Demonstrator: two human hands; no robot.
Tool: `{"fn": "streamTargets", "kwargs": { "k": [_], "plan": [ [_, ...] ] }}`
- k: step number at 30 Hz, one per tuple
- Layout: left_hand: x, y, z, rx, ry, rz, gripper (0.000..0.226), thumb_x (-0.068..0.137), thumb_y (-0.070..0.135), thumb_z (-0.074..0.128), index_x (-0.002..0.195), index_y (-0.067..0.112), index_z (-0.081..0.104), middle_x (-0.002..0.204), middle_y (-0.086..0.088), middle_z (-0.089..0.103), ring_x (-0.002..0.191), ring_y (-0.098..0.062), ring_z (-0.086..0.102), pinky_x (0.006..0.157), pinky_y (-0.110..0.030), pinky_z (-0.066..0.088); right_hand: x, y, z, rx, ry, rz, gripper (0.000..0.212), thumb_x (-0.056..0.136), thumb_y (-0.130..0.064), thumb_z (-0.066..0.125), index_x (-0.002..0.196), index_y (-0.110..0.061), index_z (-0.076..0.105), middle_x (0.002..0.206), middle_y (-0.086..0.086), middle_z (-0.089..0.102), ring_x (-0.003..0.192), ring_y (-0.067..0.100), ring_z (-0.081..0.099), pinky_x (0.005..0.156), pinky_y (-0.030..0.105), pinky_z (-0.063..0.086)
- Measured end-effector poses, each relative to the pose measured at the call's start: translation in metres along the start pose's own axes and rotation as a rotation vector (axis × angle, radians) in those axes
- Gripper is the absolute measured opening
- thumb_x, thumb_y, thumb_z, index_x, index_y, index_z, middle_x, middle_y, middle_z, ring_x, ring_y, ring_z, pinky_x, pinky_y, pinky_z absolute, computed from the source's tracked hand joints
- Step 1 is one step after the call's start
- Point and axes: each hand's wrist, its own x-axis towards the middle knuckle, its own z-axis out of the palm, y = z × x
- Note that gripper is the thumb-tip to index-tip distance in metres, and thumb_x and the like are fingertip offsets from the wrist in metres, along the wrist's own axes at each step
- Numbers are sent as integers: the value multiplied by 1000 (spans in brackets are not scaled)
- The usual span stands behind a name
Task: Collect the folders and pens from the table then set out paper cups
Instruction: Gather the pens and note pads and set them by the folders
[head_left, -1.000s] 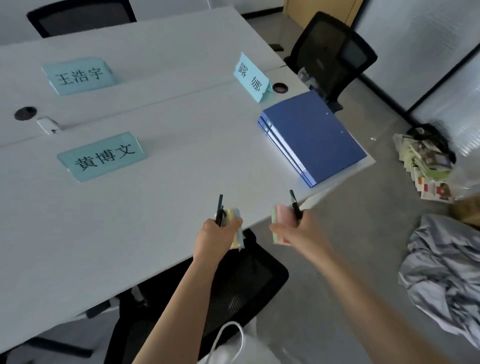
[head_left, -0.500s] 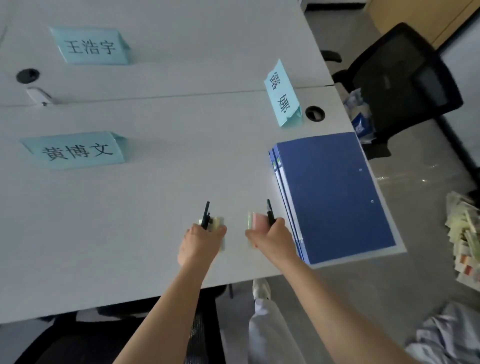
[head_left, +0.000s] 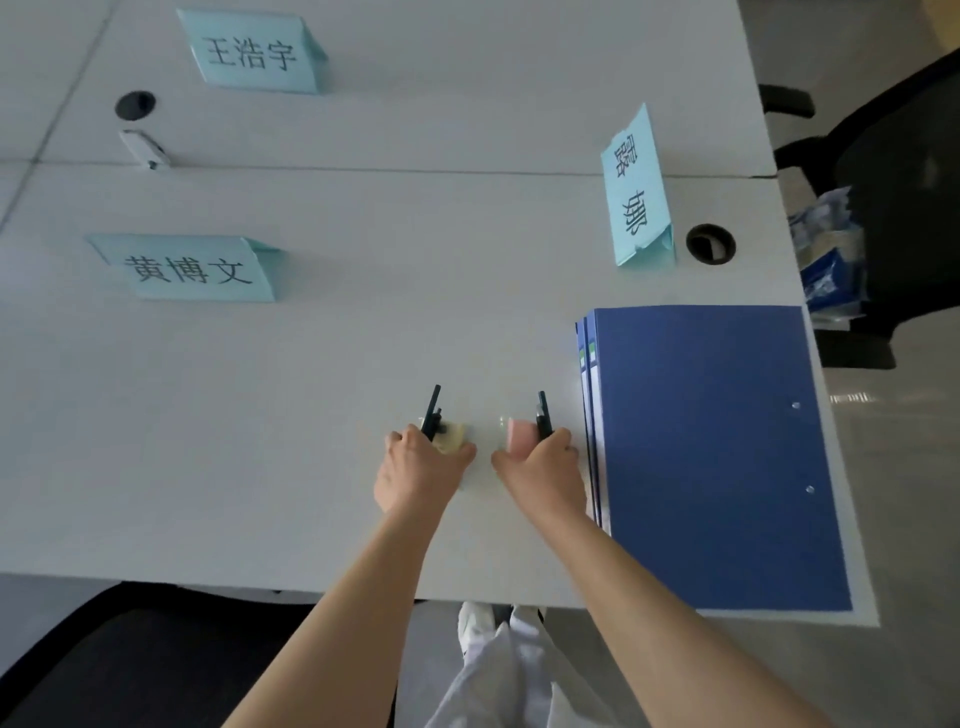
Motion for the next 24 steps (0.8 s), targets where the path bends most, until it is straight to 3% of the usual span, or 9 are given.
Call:
{"fn": "streamTargets", "kwargs": {
  "k": [8,13,15,19,21,24],
  "plan": [
    [-1,-8,-2,-184,-65,-2,69,69,55,78,116,10,55,115,-7,60,108,-28,58,80,-35,47,-7,0,6,-34,-34,-12,68,79,-43,67,125,-6,33,127,14,45,107,38,56,80,40,48],
    [-8,-15,-9,-343,-25,2,48,81,48,71,102,7,57,93,-6,60,91,-28,57,69,-31,41,-12,3,1,-30,-22,-24,73,79,-50,68,127,-5,35,127,14,43,105,37,56,79,39,48],
    [-12,-18,-10,-395,8,7,37,87,44,65,91,9,54,83,-3,55,84,-27,55,67,-32,39,-17,3,-4,-5,-49,-16,72,82,-53,65,127,-4,37,126,14,41,94,34,56,73,35,46],
    [-28,-17,-18,-530,60,17,25,95,29,52,78,11,46,78,-5,52,66,-21,47,55,-30,36,-31,6,-22,57,-55,-60,46,89,-29,59,121,-1,43,125,16,44,79,26,49,59,28,37],
    [-36,-11,-19,-577,-11,37,20,95,23,50,79,11,49,78,-5,57,61,-19,47,52,-29,36,-37,12,-36,88,-52,-104,28,89,-15,54,113,-2,46,111,14,54,78,23,51,56,29,37],
    [-47,6,-16,-677,-183,51,9,91,12,52,85,8,55,69,-6,60,52,-19,45,53,-28,38,-45,21,-58,135,-64,-114,19,91,-11,48,108,-4,47,96,9,54,71,17,49,52,27,36]
  ]
}}
